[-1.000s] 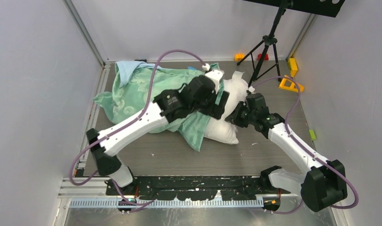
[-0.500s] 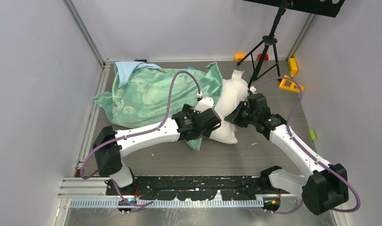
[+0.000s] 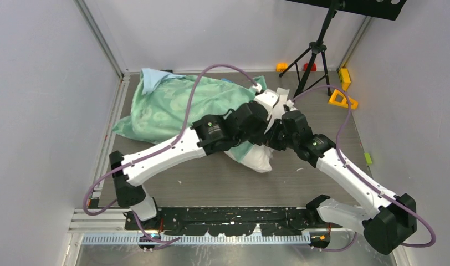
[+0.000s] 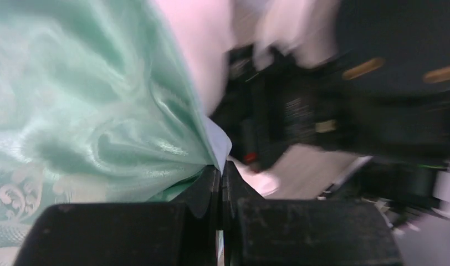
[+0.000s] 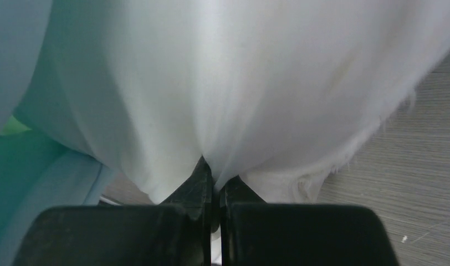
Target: Put the pillow into the pillowcase
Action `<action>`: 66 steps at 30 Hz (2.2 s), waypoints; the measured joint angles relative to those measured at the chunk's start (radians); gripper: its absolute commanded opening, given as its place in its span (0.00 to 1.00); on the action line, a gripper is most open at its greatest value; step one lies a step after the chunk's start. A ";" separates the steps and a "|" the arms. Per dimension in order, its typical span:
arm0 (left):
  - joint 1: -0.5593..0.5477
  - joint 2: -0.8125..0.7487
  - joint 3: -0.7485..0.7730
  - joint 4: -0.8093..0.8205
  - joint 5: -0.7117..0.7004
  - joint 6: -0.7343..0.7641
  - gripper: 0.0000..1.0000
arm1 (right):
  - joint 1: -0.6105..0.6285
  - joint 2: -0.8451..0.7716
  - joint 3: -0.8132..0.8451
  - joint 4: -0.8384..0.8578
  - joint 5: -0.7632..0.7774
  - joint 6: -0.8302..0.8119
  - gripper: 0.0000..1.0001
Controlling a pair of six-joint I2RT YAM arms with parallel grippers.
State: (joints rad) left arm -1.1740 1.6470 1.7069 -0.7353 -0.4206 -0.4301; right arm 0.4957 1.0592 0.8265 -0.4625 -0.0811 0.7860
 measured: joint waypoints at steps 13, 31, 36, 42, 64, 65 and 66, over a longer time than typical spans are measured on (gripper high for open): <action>0.235 -0.130 0.142 0.022 0.378 -0.011 0.00 | 0.161 -0.014 0.131 -0.109 0.188 0.011 0.74; 0.306 -0.010 0.438 -0.145 0.453 -0.066 0.00 | 0.676 -0.001 0.389 -0.311 0.764 -0.351 0.92; 0.311 0.027 0.504 -0.177 0.468 -0.066 0.00 | 0.682 0.099 0.351 -0.296 0.856 -0.435 0.97; 0.317 0.045 0.572 -0.219 0.473 -0.067 0.00 | 0.669 0.179 0.295 -0.242 0.959 -0.499 0.57; 0.142 0.130 0.769 -0.245 0.477 -0.060 0.21 | 0.224 0.012 0.420 -0.142 0.209 -0.177 0.00; 0.139 0.146 0.759 -0.243 0.479 -0.060 0.28 | 0.203 0.014 0.379 -0.132 0.197 -0.154 0.00; 0.135 0.168 0.753 -0.241 0.483 -0.061 0.37 | 0.187 0.021 0.344 -0.129 0.193 -0.137 0.00</action>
State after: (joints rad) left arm -1.0386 1.8149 2.4603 -0.9764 0.0624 -0.4915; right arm 0.6823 1.0798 1.1702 -0.5911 0.1116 0.6491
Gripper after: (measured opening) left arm 0.191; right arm 0.052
